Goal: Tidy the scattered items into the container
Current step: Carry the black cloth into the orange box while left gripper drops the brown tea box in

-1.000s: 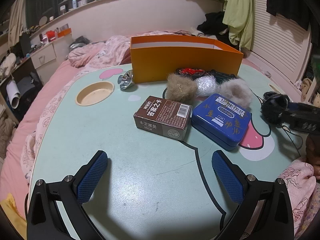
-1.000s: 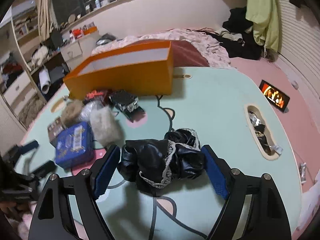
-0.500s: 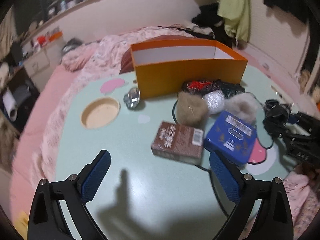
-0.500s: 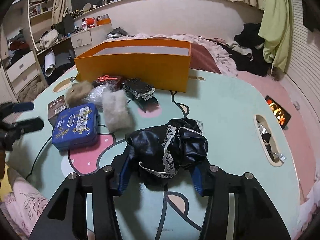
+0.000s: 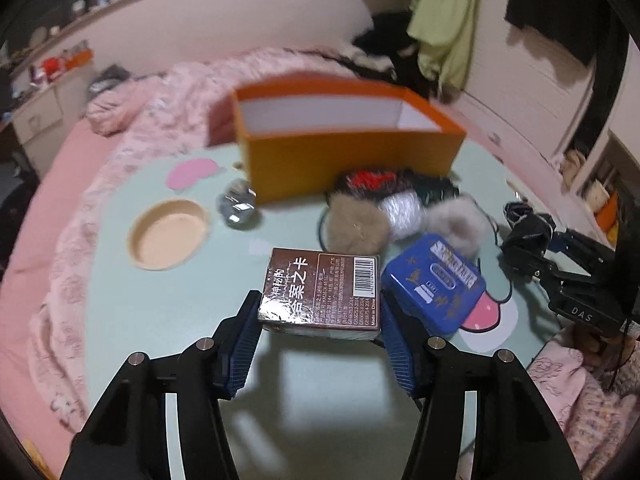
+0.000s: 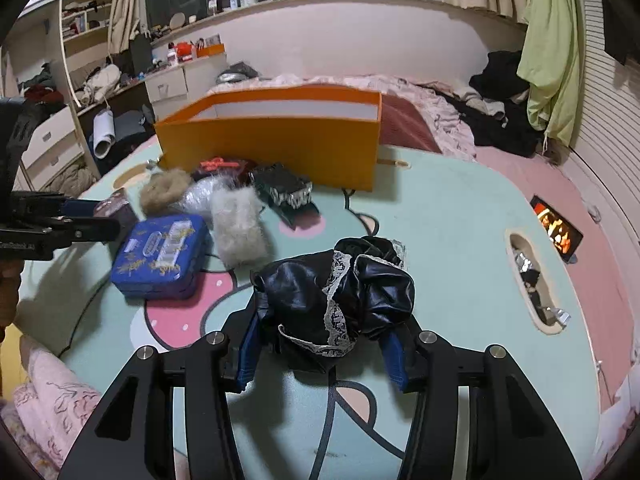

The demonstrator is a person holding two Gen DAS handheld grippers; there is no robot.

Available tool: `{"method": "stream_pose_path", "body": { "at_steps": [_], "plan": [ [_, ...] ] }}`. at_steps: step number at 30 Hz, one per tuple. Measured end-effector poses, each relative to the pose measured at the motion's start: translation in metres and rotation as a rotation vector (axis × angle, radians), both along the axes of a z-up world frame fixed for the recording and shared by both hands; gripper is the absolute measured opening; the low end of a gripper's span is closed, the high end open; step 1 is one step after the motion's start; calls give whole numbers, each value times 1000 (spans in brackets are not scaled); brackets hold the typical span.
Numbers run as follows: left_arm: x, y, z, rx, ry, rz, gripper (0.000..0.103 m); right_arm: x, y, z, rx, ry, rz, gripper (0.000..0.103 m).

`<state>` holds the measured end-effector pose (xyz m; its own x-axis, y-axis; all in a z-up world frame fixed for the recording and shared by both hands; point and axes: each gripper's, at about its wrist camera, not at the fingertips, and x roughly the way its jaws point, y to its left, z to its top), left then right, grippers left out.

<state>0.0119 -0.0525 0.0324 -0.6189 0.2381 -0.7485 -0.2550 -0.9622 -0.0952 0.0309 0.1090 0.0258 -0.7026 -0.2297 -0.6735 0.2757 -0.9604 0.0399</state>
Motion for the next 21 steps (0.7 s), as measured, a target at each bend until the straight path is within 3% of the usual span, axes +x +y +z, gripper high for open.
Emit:
{"method": "stream_pose_path", "body": {
  "at_steps": [5,11,15,18,21],
  "plan": [
    [-2,0,44,33,109,32,57,-9,-5,18,-27,13,31,51],
    [-61,23,85,39,183,37,57,-53,-23,67,-39,111,22,51],
    [-112,41,88,13,175,48,57,-106,-34,87,-37,132,-3,51],
    [-146,47,79,-25,160,81,57,-140,-40,86,-22,139,-22,53],
    [-168,44,61,-46,124,128,64,-175,-40,75,-39,91,-53,74]
  ]
}}
